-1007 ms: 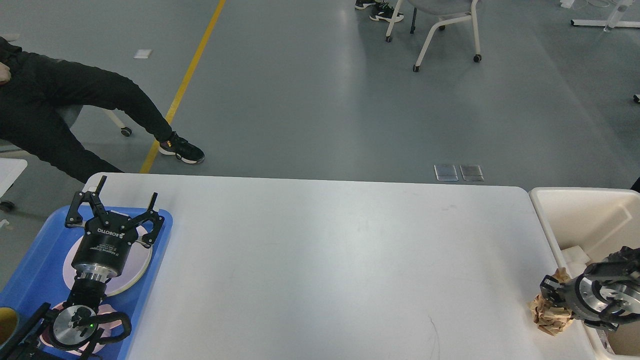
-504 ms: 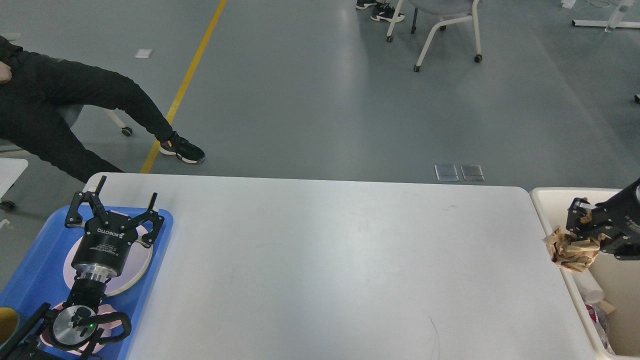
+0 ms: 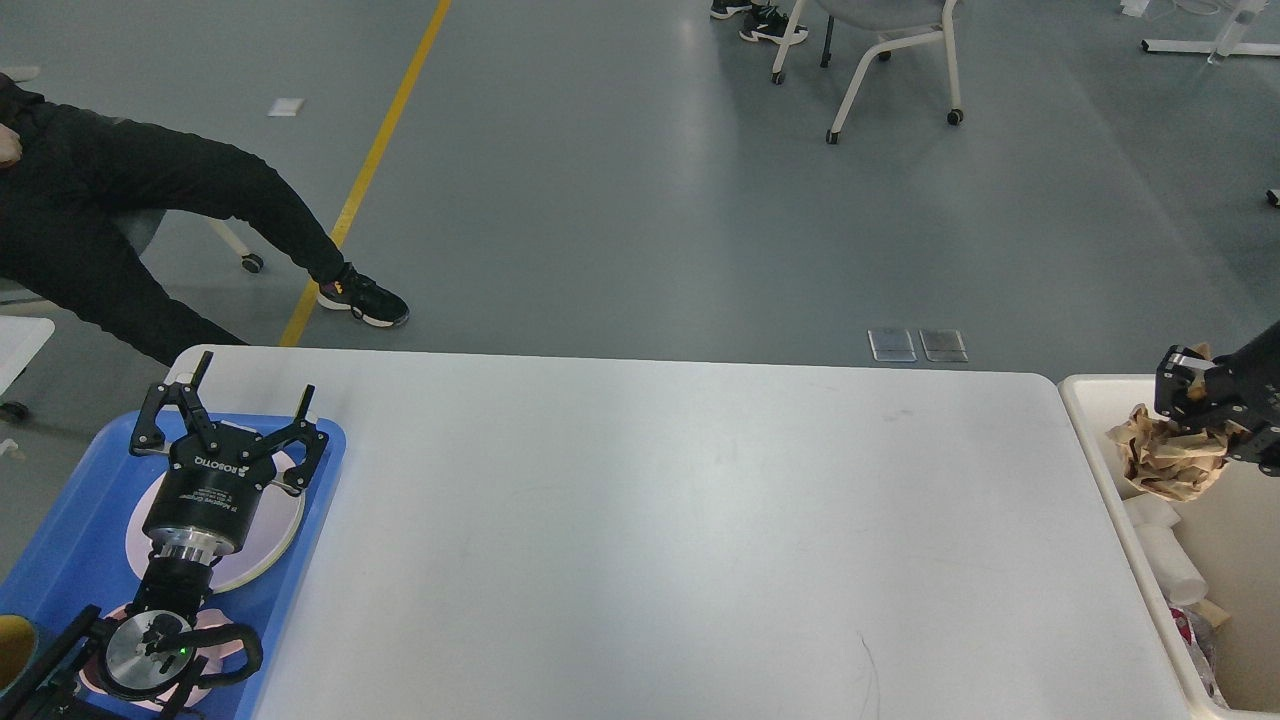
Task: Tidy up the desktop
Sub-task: 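Lift the crumpled paper and drop it into the bin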
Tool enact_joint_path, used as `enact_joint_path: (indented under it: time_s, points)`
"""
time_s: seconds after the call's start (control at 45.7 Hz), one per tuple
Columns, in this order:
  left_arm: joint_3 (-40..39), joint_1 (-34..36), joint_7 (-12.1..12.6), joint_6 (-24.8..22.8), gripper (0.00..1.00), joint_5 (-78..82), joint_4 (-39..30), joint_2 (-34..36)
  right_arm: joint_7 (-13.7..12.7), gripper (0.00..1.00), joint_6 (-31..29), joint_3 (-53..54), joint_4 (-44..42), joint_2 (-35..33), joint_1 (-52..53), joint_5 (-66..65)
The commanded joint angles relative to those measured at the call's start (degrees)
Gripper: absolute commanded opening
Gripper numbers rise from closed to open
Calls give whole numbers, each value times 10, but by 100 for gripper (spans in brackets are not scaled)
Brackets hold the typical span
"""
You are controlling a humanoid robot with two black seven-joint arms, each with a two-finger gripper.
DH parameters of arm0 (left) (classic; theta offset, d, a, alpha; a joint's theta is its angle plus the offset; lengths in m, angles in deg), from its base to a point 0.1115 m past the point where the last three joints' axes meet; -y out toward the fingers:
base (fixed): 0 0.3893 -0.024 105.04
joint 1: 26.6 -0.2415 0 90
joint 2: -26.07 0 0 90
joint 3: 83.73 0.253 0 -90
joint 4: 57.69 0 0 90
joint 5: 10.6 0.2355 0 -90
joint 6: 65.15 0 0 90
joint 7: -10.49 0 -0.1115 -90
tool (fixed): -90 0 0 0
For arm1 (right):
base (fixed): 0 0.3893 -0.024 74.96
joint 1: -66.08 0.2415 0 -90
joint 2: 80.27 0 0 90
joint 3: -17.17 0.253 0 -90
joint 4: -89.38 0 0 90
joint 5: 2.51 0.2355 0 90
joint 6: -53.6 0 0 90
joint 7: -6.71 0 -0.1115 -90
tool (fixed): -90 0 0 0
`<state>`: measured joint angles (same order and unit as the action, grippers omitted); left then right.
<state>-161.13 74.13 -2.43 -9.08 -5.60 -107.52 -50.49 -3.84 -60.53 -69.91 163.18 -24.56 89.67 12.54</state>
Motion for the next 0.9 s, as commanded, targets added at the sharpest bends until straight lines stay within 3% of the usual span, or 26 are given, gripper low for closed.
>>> enact_joint_path:
  time_s: [0.0, 0.109, 0.219, 0.394, 0.701, 0.876]
  points:
    - [1, 0, 0, 0, 96, 0, 0, 0, -1, 0, 59, 10, -43, -32, -68, 2]
    - [1, 0, 0, 0, 96, 0, 0, 0, 0, 0, 127, 41, -106, -57, -162, 2]
    - [0, 0, 0, 0, 96, 0, 0, 0, -2, 0, 185, 140, -176, -66, -302, 0]
    - [0, 0, 0, 0, 96, 0, 0, 0, -7, 0, 205, 249, -333, -68, -484, -5]
    - [1, 0, 0, 0, 96, 0, 0, 0, -6, 0, 246, 362, -643, 74, -773, 0]
    - [1, 0, 0, 0, 96, 0, 0, 0, -6, 0, 251, 372, -687, 111, -813, 0]
